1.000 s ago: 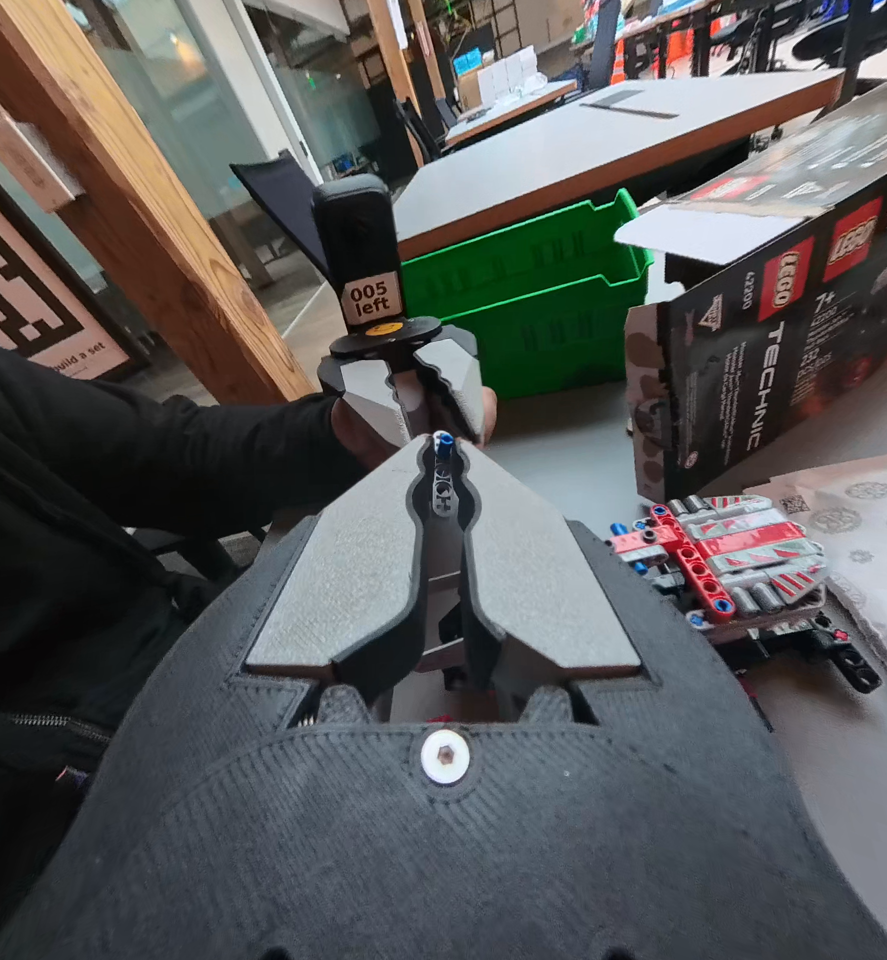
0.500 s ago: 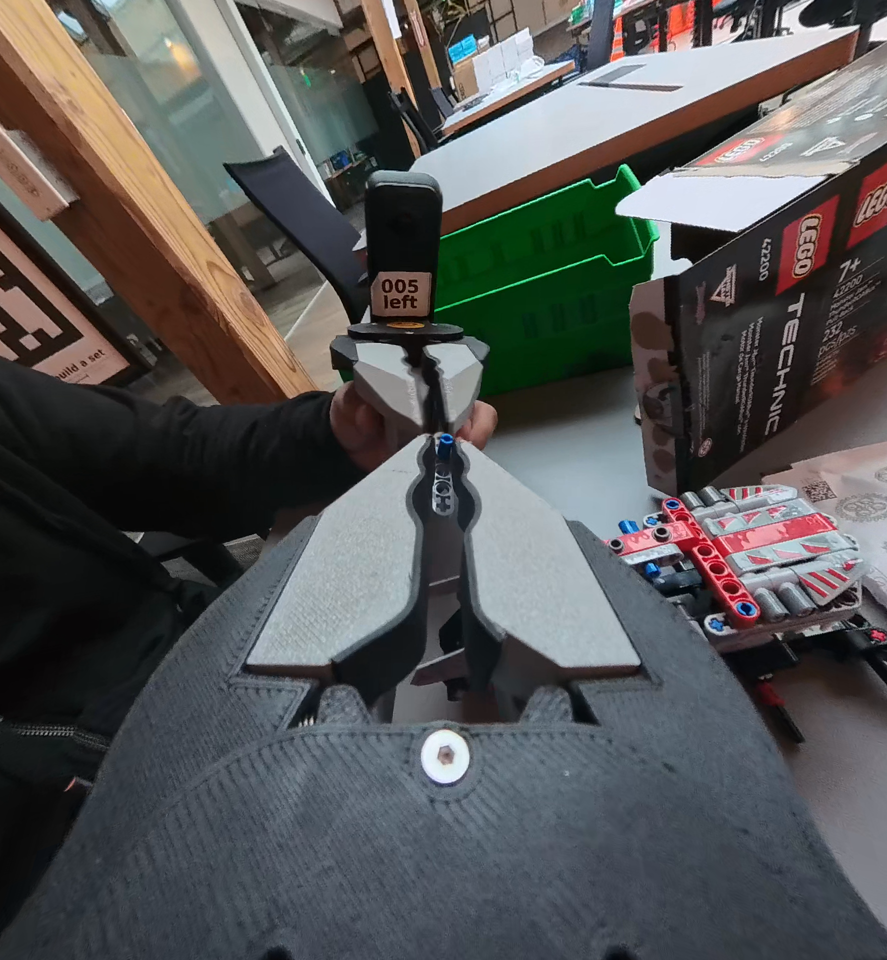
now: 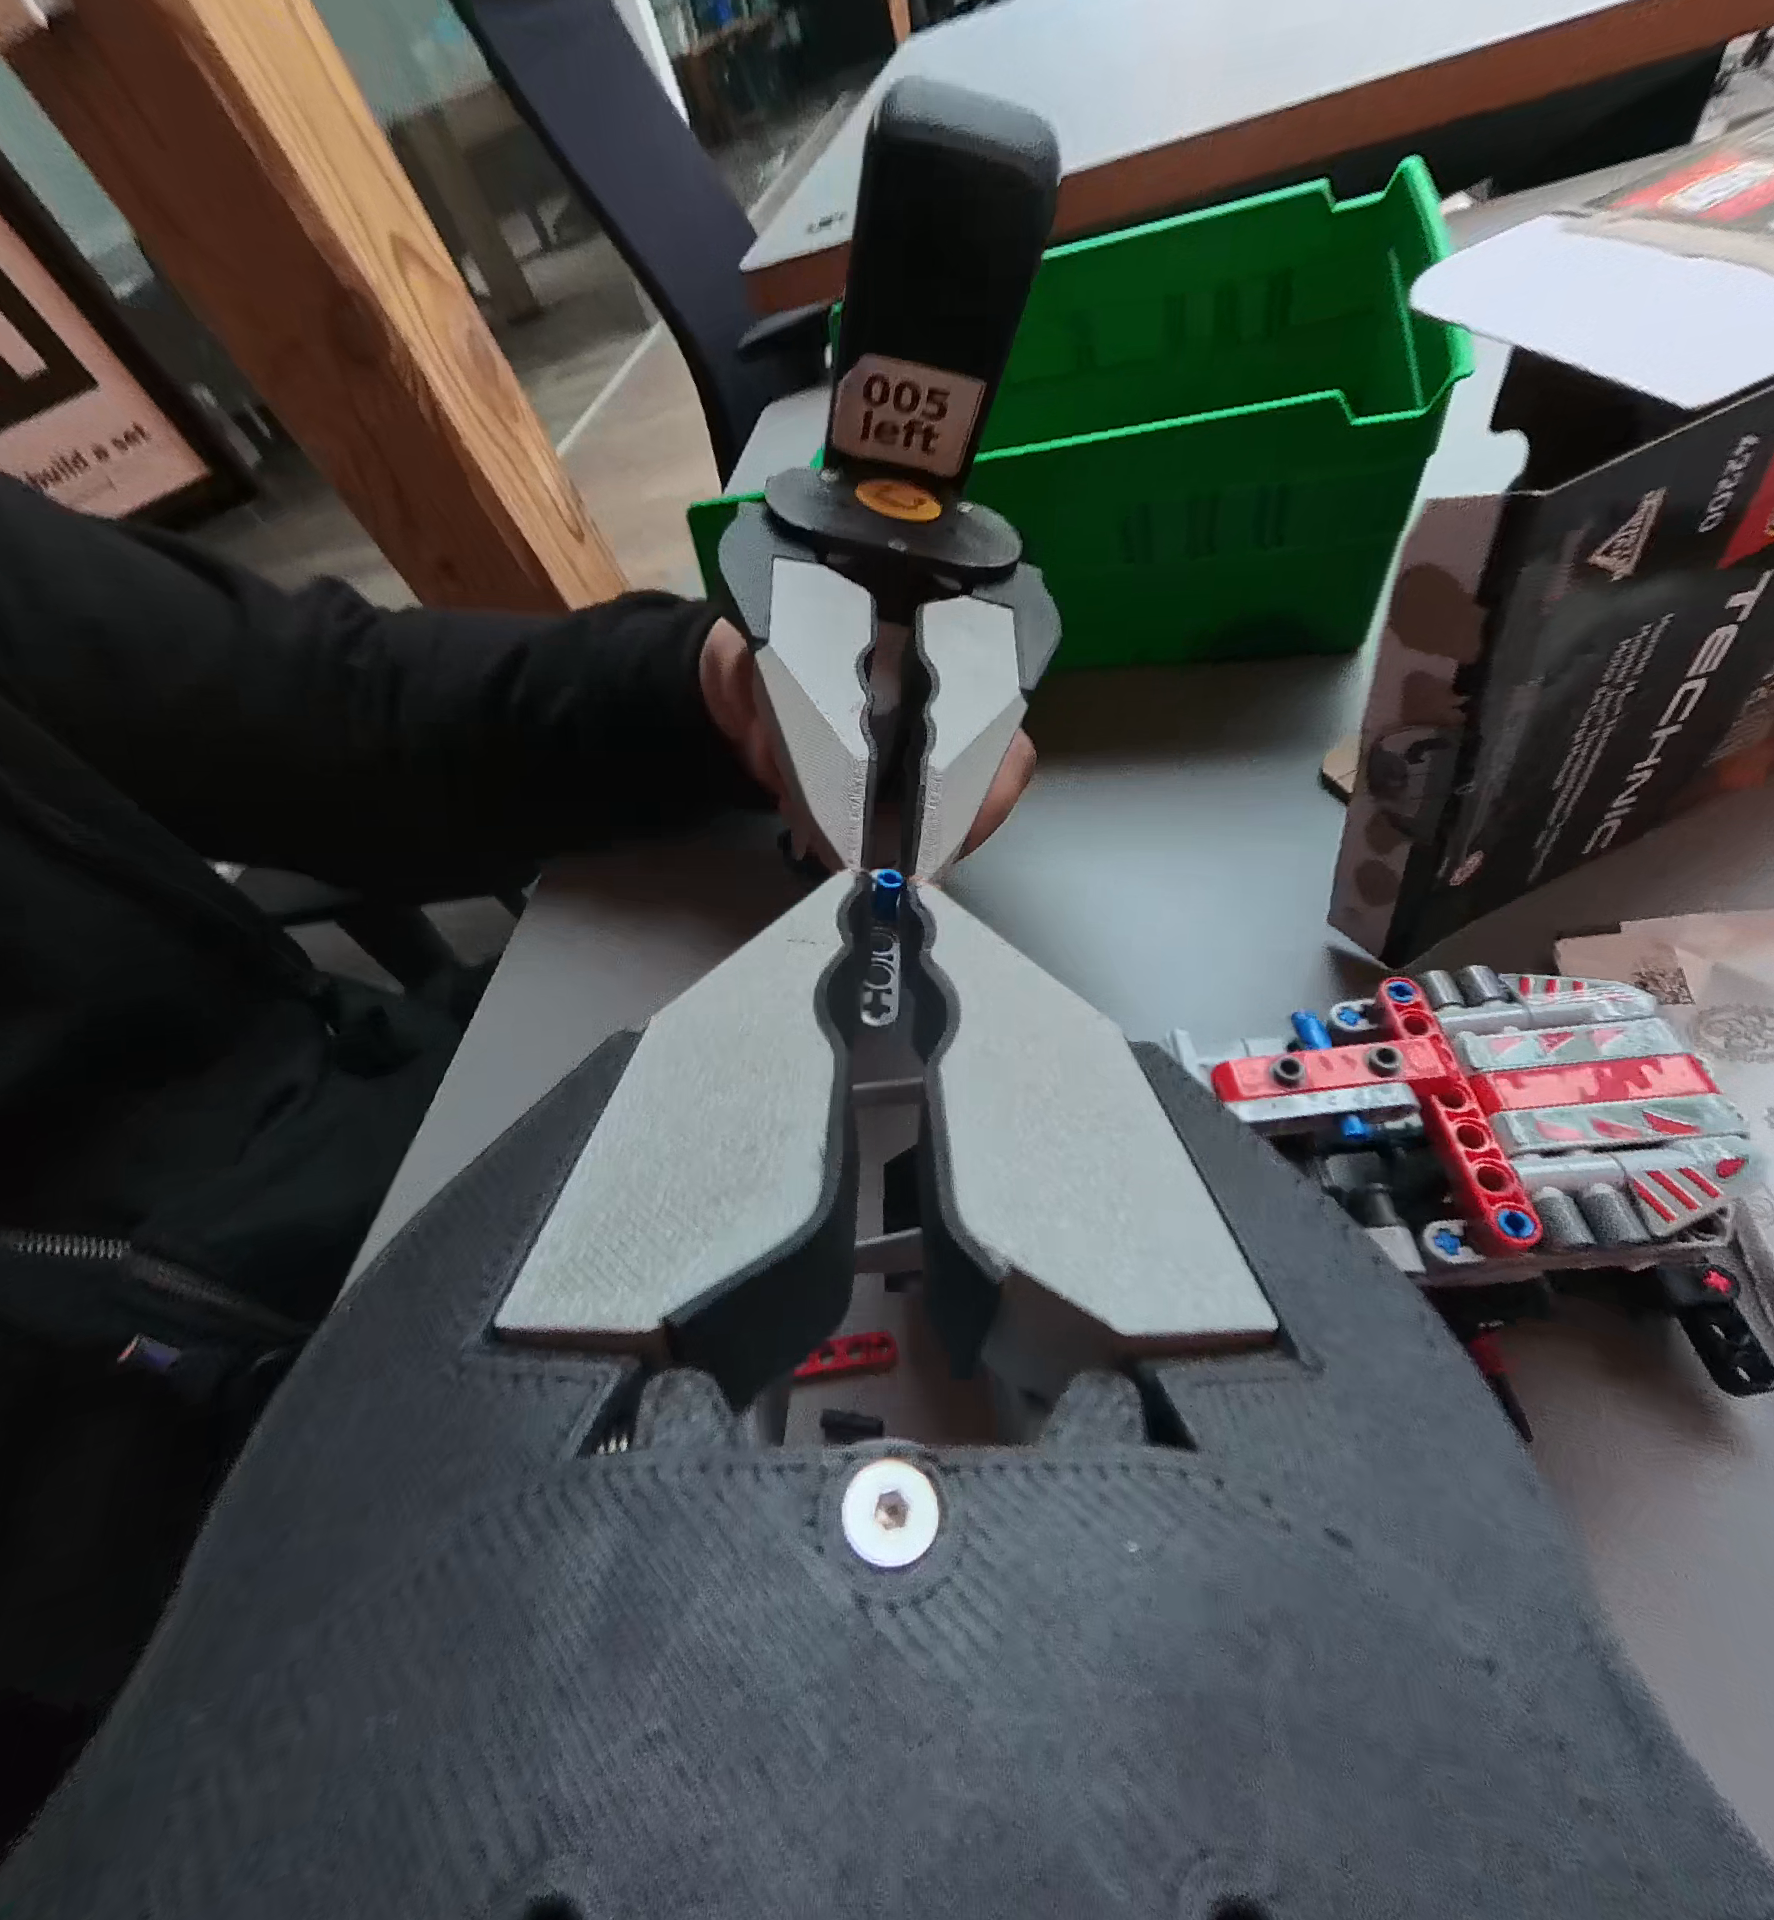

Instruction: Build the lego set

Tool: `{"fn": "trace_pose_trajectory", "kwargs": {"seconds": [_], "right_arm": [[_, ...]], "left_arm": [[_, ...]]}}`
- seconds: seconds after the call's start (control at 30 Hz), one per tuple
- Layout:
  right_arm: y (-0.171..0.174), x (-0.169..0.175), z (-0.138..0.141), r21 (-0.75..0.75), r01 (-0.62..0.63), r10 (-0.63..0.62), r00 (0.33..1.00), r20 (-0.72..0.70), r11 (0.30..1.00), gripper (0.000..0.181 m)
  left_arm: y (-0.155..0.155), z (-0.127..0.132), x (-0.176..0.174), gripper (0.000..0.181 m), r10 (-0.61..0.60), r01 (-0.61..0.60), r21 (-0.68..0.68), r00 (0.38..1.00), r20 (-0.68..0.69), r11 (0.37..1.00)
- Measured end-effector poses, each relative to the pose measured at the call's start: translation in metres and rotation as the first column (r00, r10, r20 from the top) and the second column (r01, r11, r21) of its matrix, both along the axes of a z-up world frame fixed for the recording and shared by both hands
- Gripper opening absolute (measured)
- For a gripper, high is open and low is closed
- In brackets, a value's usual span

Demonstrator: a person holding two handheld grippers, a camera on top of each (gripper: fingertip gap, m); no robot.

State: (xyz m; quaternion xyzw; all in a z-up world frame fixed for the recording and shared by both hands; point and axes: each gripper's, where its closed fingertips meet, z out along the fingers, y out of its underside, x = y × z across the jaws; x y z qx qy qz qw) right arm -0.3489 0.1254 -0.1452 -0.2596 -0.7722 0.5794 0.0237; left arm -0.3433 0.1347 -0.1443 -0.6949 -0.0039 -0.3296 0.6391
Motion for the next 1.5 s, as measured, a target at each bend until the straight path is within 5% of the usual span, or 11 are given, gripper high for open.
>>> {"fn": "trace_pose_trajectory", "kwargs": {"seconds": [0.17,0.27,0.77,1.0,1.27,1.37,1.5], "right_arm": [[-0.007,0.009,-0.012,0.062,-0.064,0.063,0.998,0.021,0.996,0.0],[-0.009,0.013,-0.022,0.121,-0.083,0.08,0.996,0.028,0.989,0.0],[-0.008,0.018,-0.049,0.389,-0.082,0.083,0.996,0.014,0.918,0.001],[-0.009,0.014,-0.044,0.37,-0.054,0.057,0.998,0.004,0.928,0.001],[-0.018,0.004,-0.039,0.214,-0.016,0.007,0.999,0.045,0.977,0.001],[-0.024,0.001,-0.013,0.075,0.002,-0.002,1.0,-0.006,0.997,0.0],[-0.015,0.001,-0.011,0.142,0.025,-0.017,0.998,-0.057,0.989,0.0]], "left_arm": [[-0.002,-0.022,0.023,0.011,-0.135,0.13,-0.117,0.99,-0.039,0.985],[0.002,-0.035,0.024,0.005,-0.101,0.07,-0.156,0.974,-0.201,0.985],[0.001,-0.063,0.028,0.006,-0.159,0.074,-0.285,0.944,-0.288,0.956],[0.0,-0.063,0.023,0.004,-0.125,-0.007,-0.301,0.9,-0.417,0.954],[-0.002,-0.069,0.024,0.004,-0.148,0.018,-0.356,0.928,-0.342,0.934],[0.004,-0.083,0.031,0.004,-0.174,-0.008,-0.393,0.888,-0.426,0.92],[0.011,-0.079,0.041,0.004,-0.178,0.004,-0.355,0.87,-0.46,0.935]]}}
